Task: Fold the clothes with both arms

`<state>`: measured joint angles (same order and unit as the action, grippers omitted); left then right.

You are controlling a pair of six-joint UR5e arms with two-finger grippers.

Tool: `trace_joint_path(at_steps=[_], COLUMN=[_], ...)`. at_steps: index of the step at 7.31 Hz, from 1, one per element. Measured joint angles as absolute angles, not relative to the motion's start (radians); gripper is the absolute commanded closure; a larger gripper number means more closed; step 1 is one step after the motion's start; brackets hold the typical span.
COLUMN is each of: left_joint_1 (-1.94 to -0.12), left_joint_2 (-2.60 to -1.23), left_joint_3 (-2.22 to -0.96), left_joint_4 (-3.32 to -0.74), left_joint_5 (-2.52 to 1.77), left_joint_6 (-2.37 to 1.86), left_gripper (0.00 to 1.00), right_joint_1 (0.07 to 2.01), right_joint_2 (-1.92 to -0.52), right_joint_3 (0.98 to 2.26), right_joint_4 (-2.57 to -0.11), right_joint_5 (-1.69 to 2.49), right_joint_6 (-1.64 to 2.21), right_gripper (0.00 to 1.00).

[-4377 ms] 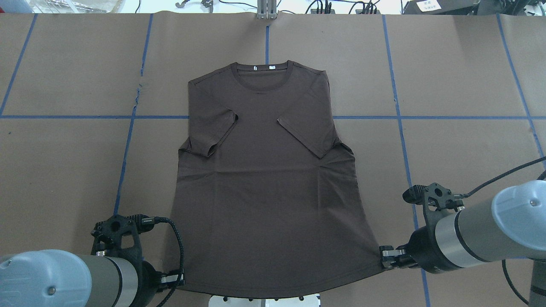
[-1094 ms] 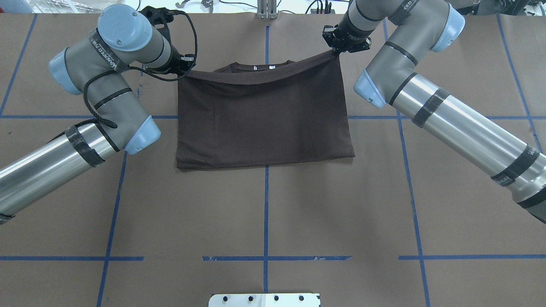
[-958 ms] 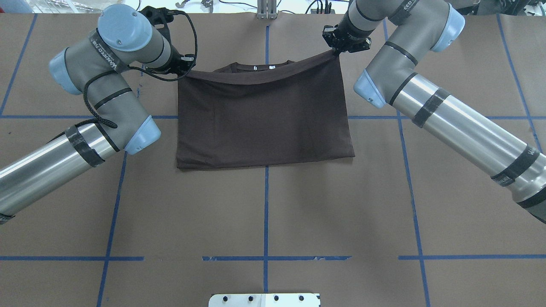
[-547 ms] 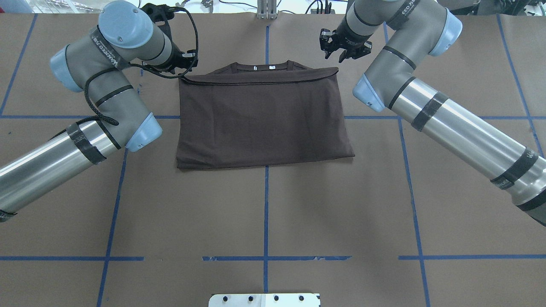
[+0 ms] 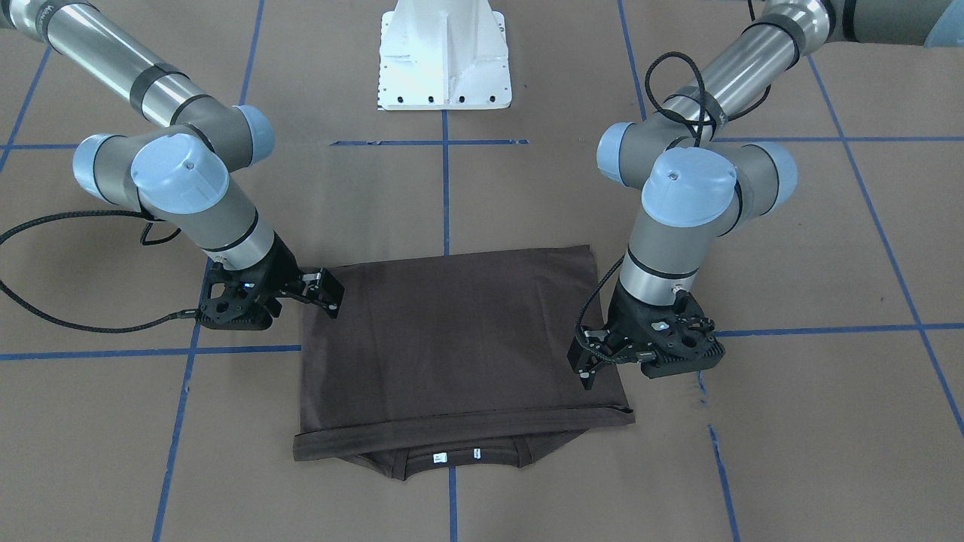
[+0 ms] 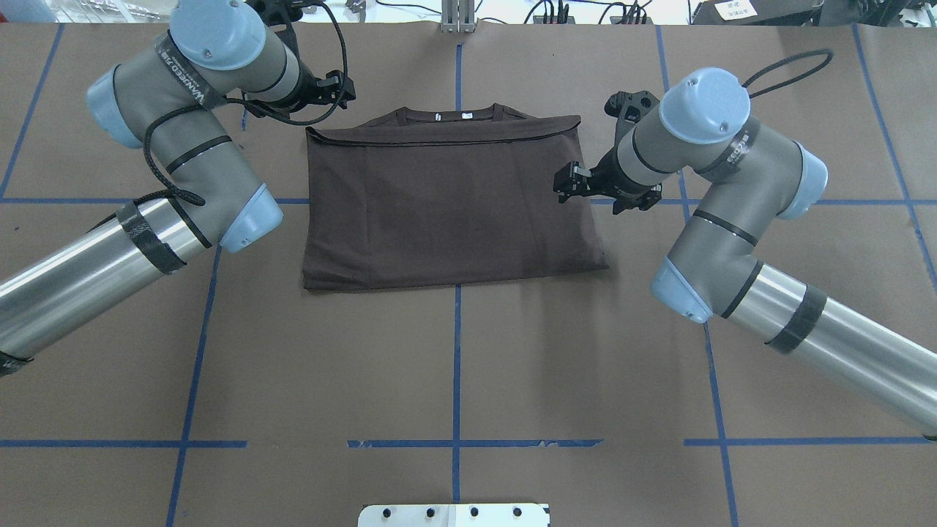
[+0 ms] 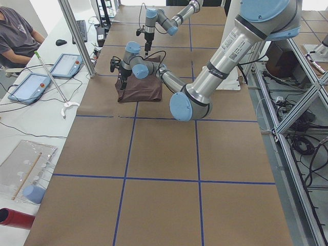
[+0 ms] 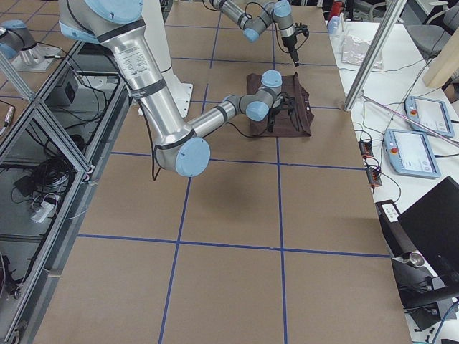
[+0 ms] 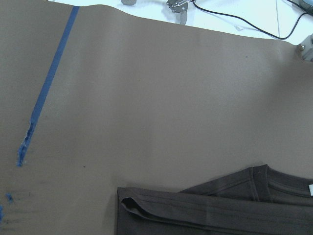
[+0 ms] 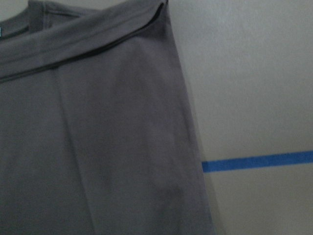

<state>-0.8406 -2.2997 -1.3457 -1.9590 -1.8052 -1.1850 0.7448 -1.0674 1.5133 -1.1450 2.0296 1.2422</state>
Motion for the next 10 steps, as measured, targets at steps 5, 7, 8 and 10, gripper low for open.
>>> trace_joint_path(at_steps=[5, 7, 8, 10], left_joint_1=[-0.839, -0.839, -0.839, -0.840], left_joint_2=[-2.294, -2.293, -2.293, -2.292], left_joint_3=[-1.363, -1.365, -1.369, -1.380], left_joint_4=[-1.958, -1.960, -1.959, -1.955], left_joint_5=[-1.806, -1.806, -1.806, -1.807], left_joint_6=[-1.181, -1.179, -1.177, -1.174], left_gripper=[0.00, 0.00, 0.00, 0.00], right_joint_1=[0.688, 0.676, 0.673, 0.670], right_joint_2=[-1.135, -1.144, -1.146, -1.153], right_joint_3=[1.548, 1.548, 1.548, 1.548], right_joint_4=[-1.146, -1.145, -1.145, -1.141], right_joint_5=[2.035, 2.041, 2.050, 2.072], right_joint_6=[1.240, 1.238, 1.235, 1.227], right_gripper=[0.01, 0.26, 0.86, 1.00])
